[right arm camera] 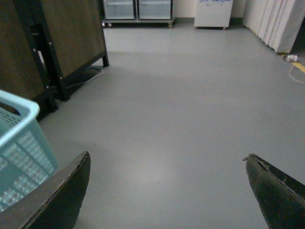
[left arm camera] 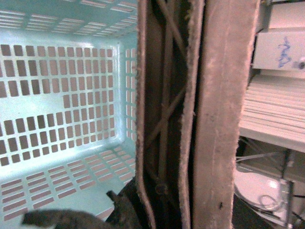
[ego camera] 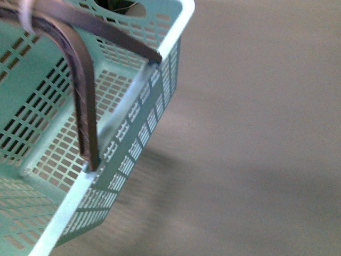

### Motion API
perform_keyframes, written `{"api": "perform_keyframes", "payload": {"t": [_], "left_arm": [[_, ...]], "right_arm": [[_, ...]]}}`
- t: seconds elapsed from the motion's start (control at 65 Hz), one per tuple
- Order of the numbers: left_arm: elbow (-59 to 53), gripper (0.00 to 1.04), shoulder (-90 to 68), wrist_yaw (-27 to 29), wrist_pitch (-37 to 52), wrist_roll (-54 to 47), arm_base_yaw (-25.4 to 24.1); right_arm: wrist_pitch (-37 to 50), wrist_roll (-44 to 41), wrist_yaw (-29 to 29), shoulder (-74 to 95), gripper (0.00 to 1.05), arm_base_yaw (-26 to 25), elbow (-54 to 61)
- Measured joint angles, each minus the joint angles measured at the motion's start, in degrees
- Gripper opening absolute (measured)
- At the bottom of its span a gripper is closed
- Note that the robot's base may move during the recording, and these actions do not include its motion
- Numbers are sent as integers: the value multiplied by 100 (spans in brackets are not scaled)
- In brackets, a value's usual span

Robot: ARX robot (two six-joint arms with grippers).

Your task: Pick lemon and mango into basket

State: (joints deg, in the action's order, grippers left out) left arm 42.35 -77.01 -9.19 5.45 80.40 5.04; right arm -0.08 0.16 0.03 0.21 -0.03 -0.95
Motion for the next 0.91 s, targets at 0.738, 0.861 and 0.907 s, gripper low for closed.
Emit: {"api": "perform_keyframes", "payload": {"t": [0.738, 0.861, 0.907], "left_arm": [[704, 16, 2227, 48, -1971, 212, -243], [704, 15, 2227, 50, -1971, 214, -243], [704, 15, 2227, 46, -1971, 214, -243]], "right_arm": [[0, 0, -7, 0, 96, 2, 0], [0, 0, 0, 0, 96, 0, 0], [0, 0, -2, 0, 96, 0, 0]]}}
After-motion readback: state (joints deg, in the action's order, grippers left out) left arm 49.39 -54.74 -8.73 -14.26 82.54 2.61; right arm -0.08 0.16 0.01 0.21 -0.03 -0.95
